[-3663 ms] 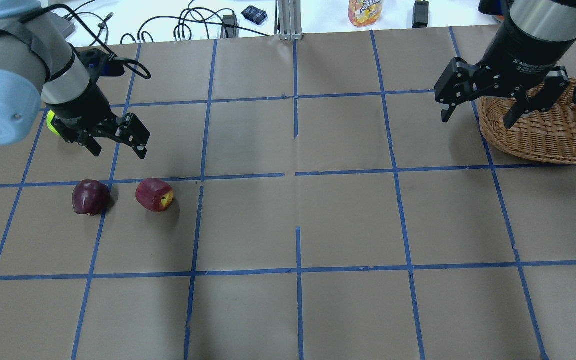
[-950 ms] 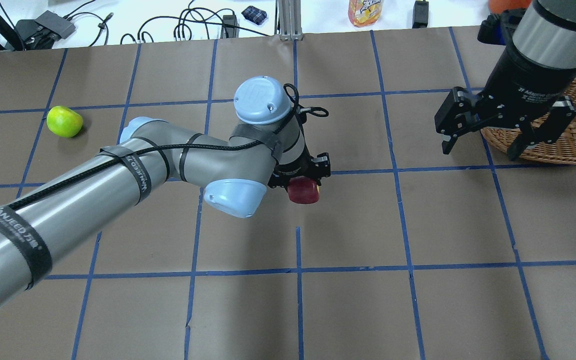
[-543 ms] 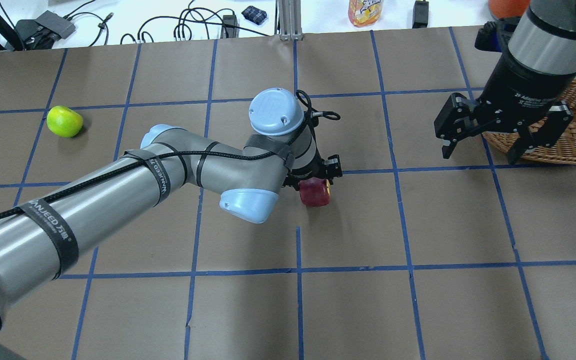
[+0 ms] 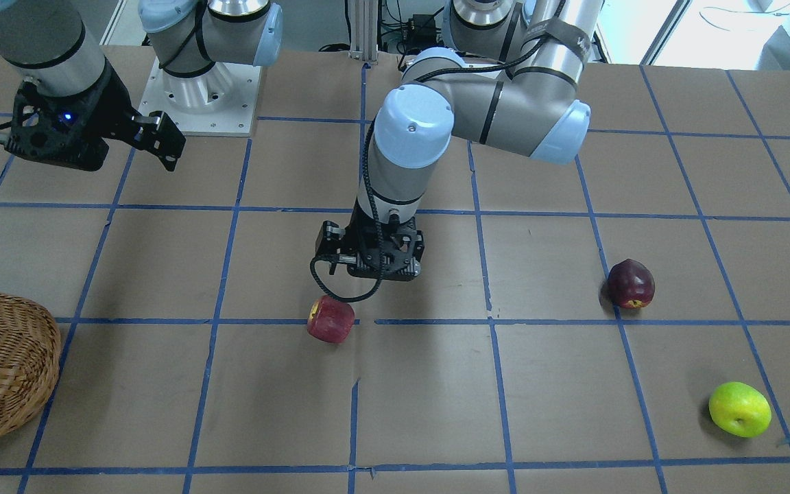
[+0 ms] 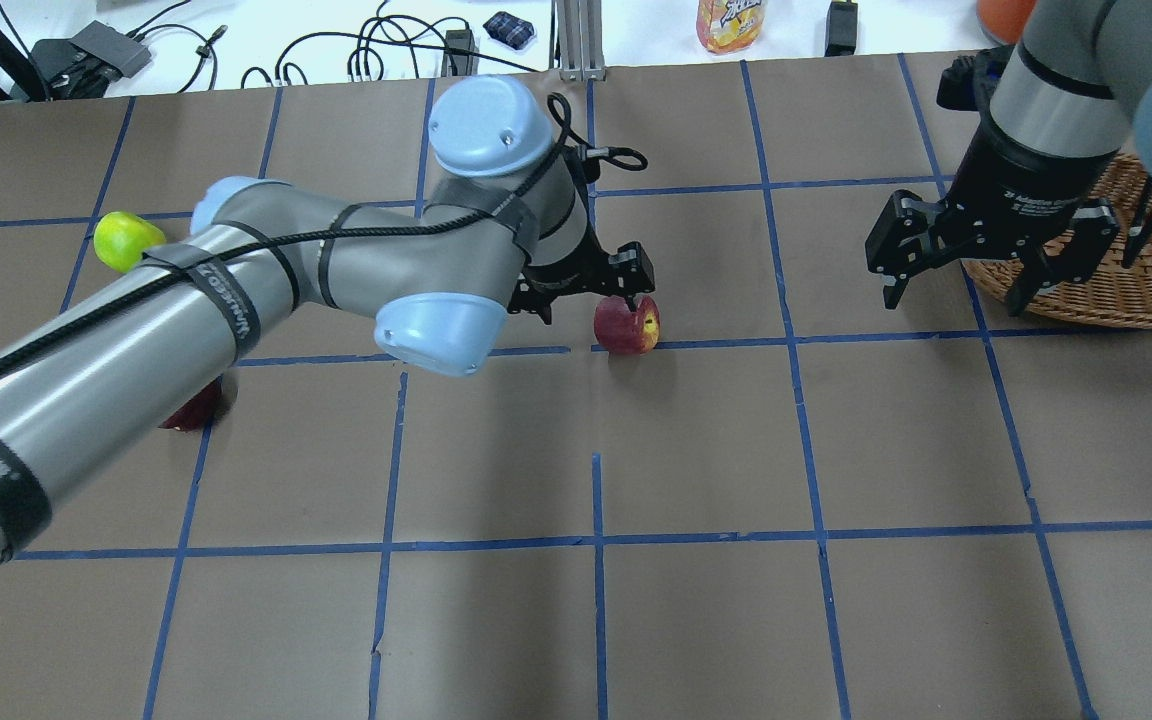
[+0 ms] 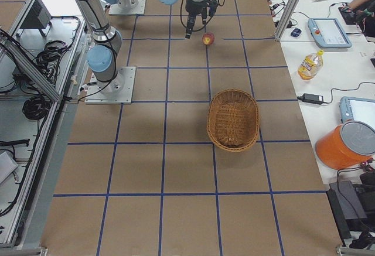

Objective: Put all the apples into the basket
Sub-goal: 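Release the red apple at center with left gripper while right arm approaches, then grasp the red apple with right gripper while left gripper grasps dark red apple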

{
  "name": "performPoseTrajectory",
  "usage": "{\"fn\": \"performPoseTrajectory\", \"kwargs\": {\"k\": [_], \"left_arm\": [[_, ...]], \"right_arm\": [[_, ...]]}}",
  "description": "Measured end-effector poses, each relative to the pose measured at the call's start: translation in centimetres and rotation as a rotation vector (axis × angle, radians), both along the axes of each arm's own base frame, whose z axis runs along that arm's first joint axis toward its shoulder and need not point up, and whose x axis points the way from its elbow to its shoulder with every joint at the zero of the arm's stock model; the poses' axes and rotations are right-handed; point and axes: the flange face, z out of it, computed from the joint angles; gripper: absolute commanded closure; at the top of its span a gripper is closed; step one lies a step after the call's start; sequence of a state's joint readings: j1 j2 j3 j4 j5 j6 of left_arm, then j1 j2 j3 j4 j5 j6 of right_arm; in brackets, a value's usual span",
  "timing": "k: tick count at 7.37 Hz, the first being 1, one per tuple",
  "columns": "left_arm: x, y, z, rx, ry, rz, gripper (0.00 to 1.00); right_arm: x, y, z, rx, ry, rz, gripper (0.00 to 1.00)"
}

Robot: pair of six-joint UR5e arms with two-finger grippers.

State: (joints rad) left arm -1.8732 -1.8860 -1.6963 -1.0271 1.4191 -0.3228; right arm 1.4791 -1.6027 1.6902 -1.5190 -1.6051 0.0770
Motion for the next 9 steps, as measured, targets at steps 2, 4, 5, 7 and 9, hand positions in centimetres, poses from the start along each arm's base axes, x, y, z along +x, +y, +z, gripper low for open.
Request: {"fn": "performPoseTrajectory", "kwargs": {"k": [2, 4, 5, 7, 9], "left_arm": [[9.6, -2.2, 3.1, 0.035, -0.048, -0.032, 0.0], [22.9, -4.4, 3.4, 0.07, -0.088, -0.036, 0.0], [29.6, -4.8, 2.5, 0.093, -0.089, -0.006, 0.0], [37.9, -3.8, -1.1, 0.148, -0.102, -0.002, 0.0], [42.1, -2.5, -4.8, 0.158, -0.155, -0.047, 0.0]], "right_arm": [[0.8, -2.5, -4.0, -0.051, 0.002, -0.063, 0.0], [4.8, -5.6, -7.8, -0.103, 0.008, -0.131, 0.0], [7.8, -6.5, -8.8, -0.125, 0.008, -0.149, 0.0], [12.7, -9.6, -10.2, -0.147, 0.007, -0.198, 0.0], [18.2, -13.3, -12.8, -0.144, 0.011, -0.249, 0.0]]}}
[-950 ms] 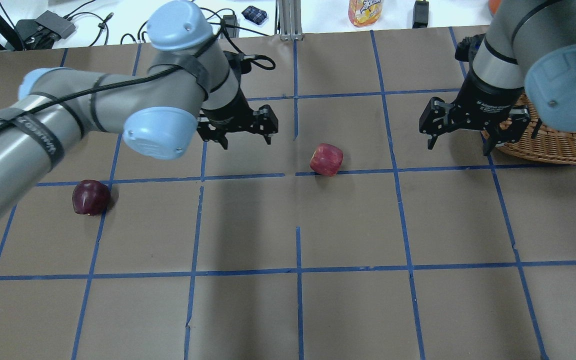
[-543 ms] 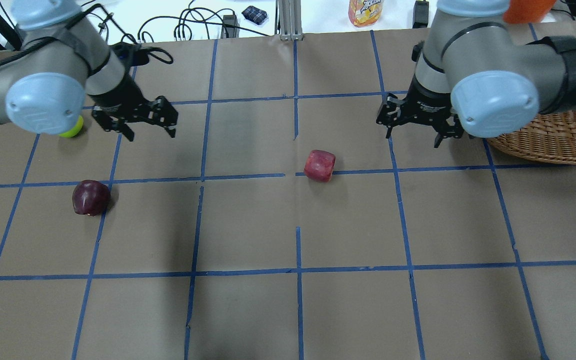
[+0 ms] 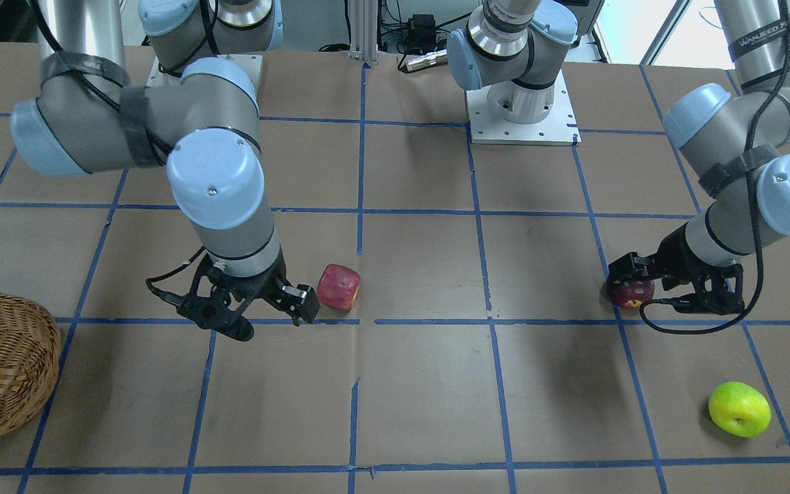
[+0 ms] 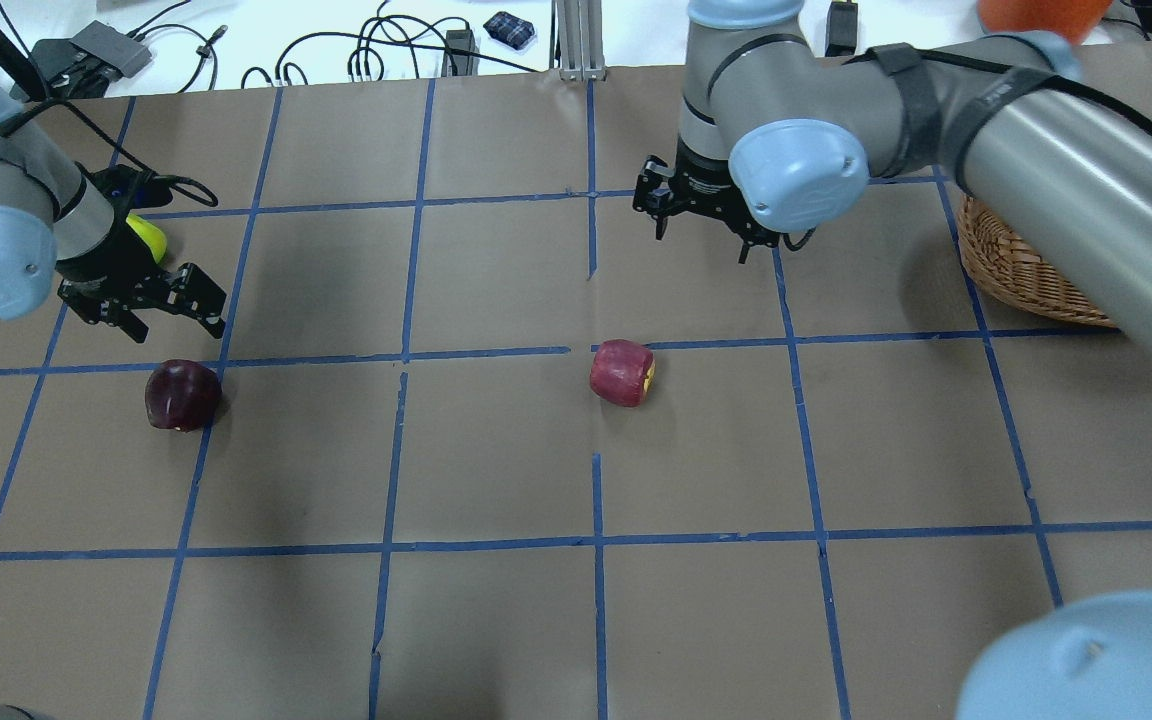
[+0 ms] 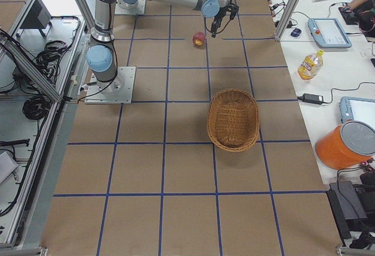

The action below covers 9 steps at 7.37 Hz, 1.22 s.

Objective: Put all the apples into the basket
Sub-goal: 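Grasp the red apple with right gripper while left gripper grasps dark red apple, then carry red apple to basket with right while left carries dark apple centerward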

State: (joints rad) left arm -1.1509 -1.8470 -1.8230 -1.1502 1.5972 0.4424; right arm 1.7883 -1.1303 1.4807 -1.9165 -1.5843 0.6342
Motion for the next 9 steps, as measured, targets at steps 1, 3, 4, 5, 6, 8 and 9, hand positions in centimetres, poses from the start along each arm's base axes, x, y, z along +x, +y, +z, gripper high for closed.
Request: {"fn": "performPoseTrajectory", "kwargs": {"k": [1, 3, 4, 5, 6, 8, 9], "left_arm": [[1.9, 0.5, -1.5, -0.01, -0.009, -0.023, 0.0], [3.7, 0.7, -4.1, -0.005, -0.002, -0.031, 0.0], [3.9, 0.7, -5.3, 0.006, 0.011, -0.028, 0.0], [3.9, 0.6, -6.1, 0.014, 0.023, -0.027, 0.0], [3.8, 0.7, -6.6, 0.019, 0.034, -0.026, 0.0], [3.7, 1.1, -7.4, 0.034, 0.045, -0.025, 0.0], [3.5, 1.6, -7.9, 0.047, 0.051, -0.023, 0.0]], "right_arm": [[1.9, -0.9, -1.8, 0.024, -0.011, -0.011, 0.0], [3.6, -0.6, -3.9, 0.108, -0.056, -0.025, 0.0], [3.8, -0.1, -4.8, 0.157, -0.058, -0.029, 0.0], [3.8, 0.2, -5.7, 0.194, -0.055, -0.031, 0.0], [3.8, 0.4, -6.7, 0.219, -0.051, -0.033, 0.0], [4.2, 0.8, -8.3, 0.263, -0.085, -0.04, 0.0], [4.3, 1.1, -9.1, 0.284, -0.101, -0.041, 0.0]]}}
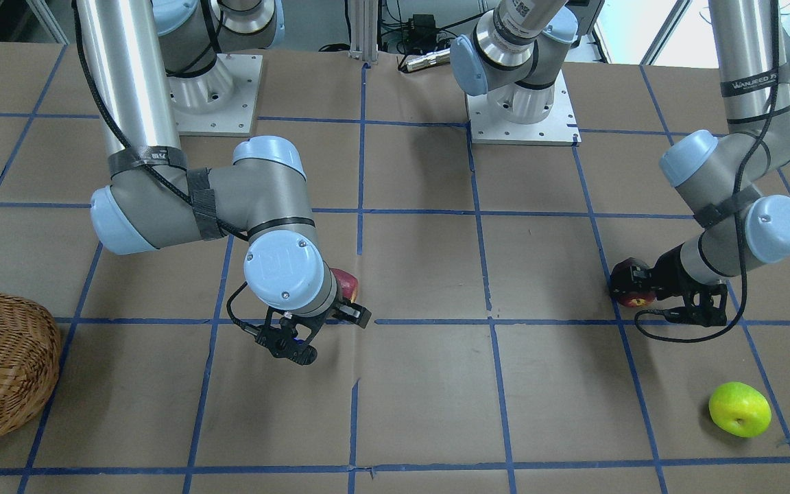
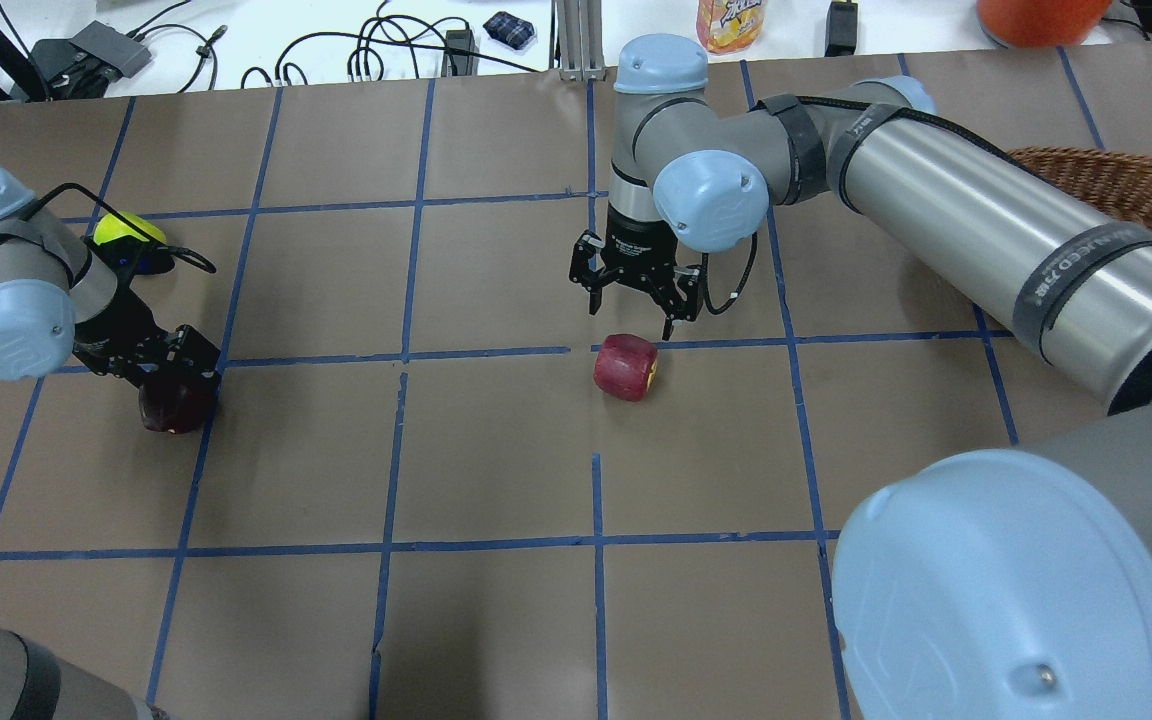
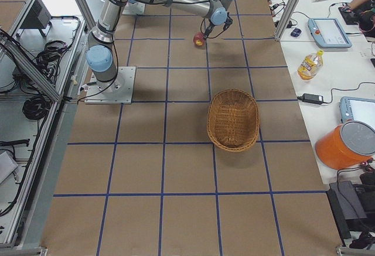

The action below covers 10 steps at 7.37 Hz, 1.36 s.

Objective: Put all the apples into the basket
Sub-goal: 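Carry red apple to basket with right while left carries dark apple centerward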

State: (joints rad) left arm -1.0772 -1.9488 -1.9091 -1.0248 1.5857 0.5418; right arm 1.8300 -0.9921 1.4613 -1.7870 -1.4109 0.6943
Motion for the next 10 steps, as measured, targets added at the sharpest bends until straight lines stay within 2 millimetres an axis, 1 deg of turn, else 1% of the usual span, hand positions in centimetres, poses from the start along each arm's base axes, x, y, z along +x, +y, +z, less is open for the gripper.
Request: {"fn": "performPoseTrajectory", "kwargs": {"k": [1, 2, 3, 4, 5, 6, 7, 8, 9, 10], "left_arm": [[-0.1, 0.5, -0.4, 0.011, 0.005, 0.002, 0.53], [-0.1, 0.8, -0.5, 0.014, 0.005, 0.003, 0.66], [0.0, 0.7, -0.1, 0.007, 0.0, -0.001, 0.66], [-0.2, 0.5, 0.9, -0.008, -0.007, -0.006, 0.66], [-1.3, 0.0, 2.6, -0.024, -0.01, -0.02, 0.66], [-4.2, -0.7, 4.7, -0.036, -0.003, -0.046, 0.66], [-8.3, -1.1, 6.6, -0.051, 0.011, -0.08, 0.66], [-12.6, -1.1, 8.1, -0.065, 0.021, -0.105, 0.66], [-16.3, -0.7, 9.3, -0.078, 0.033, -0.107, 0.66], [-19.4, 0.0, 10.4, -0.085, 0.061, -0.083, 0.66]], "right_arm": [[-0.1, 0.6, -1.0, 0.024, -0.003, 0.002, 0.0], [-0.2, 1.3, -2.1, 0.049, 0.0, 0.005, 0.0], [-0.3, 1.9, -2.9, 0.068, -0.003, 0.007, 0.0], [-0.2, 2.3, -3.3, 0.081, -0.021, 0.005, 0.24], [0.0, 2.5, -3.5, 0.091, -0.042, -0.001, 0.84], [0.0, 2.7, -3.6, 0.097, -0.053, -0.005, 1.0], [0.1, 2.8, -3.6, 0.098, -0.058, -0.006, 1.0], [0.0, 2.7, -3.2, 0.09, -0.057, -0.004, 1.0], [-0.4, 2.4, -1.6, 0.062, -0.055, -0.007, 1.0], [-1.9, 1.7, 2.0, 0.012, -0.064, -0.007, 1.0]]}}
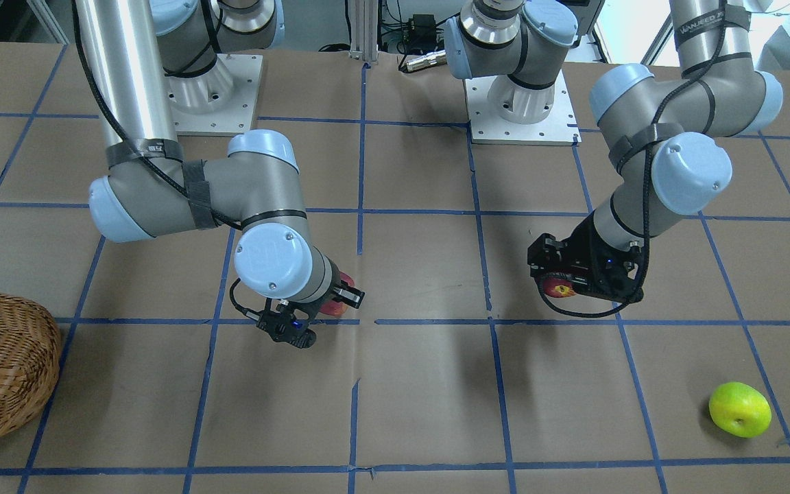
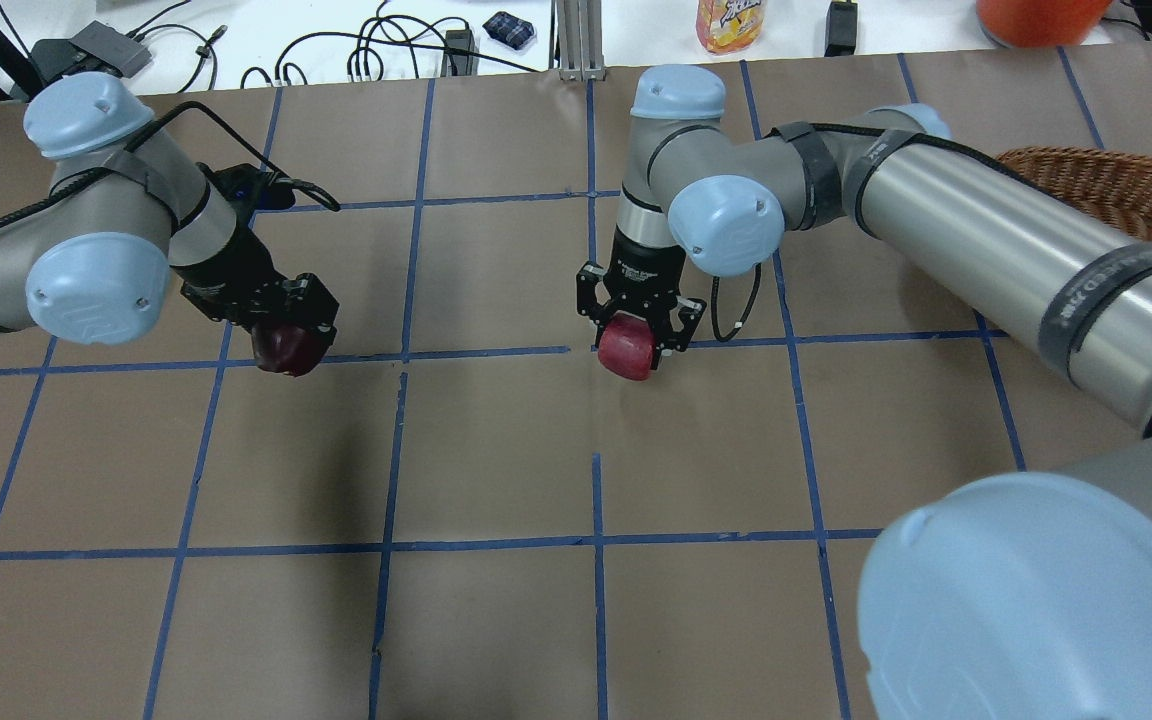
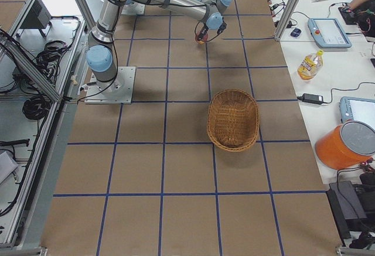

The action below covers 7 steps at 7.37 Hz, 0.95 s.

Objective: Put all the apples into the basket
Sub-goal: 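Carry red apple to basket with right while left carries dark apple centerward, then drop red apple into basket with right while left releases dark apple at center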

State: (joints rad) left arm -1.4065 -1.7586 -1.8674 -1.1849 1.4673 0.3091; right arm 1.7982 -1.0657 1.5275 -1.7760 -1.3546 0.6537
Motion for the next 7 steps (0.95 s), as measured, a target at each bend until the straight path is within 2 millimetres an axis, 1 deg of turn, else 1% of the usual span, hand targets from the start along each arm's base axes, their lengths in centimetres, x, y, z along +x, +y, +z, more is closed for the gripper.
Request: {"fn": "performPoseTrajectory", "kwargs": {"k": [1, 2, 3, 4, 5, 6, 7], "left_arm": [[-3.1, 0.8, 0.4, 0.012, 0.026, 0.057, 0.65], [-6.9, 1.4, 0.4, 0.013, 0.031, 0.109, 0.65], [-11.1, 1.9, 0.4, -0.021, 0.029, 0.128, 0.65], [-14.7, 2.1, -0.2, -0.05, 0.035, 0.147, 0.65], [-17.4, 2.0, -1.3, -0.074, 0.046, 0.164, 0.65], [-20.3, 1.8, -2.8, -0.106, 0.058, 0.169, 0.65], [-23.0, 1.6, -4.3, -0.122, 0.065, 0.177, 0.63]], "right_arm": [[-3.6, -0.8, 4.2, -0.047, -0.008, 0.01, 1.0], [-10.0, -1.8, 7.7, -0.077, -0.01, 0.029, 1.0], [-16.9, -2.4, 10.4, -0.106, 0.004, 0.048, 1.0], [-23.6, -2.6, 12.0, -0.13, 0.051, 0.093, 1.0], [-29.5, -2.5, 12.9, -0.141, 0.094, 0.167, 1.0], [-35.6, -2.1, 13.4, -0.154, 0.113, 0.223, 1.0], [-41.2, -1.7, 13.4, -0.183, 0.123, 0.26, 1.0]]}}
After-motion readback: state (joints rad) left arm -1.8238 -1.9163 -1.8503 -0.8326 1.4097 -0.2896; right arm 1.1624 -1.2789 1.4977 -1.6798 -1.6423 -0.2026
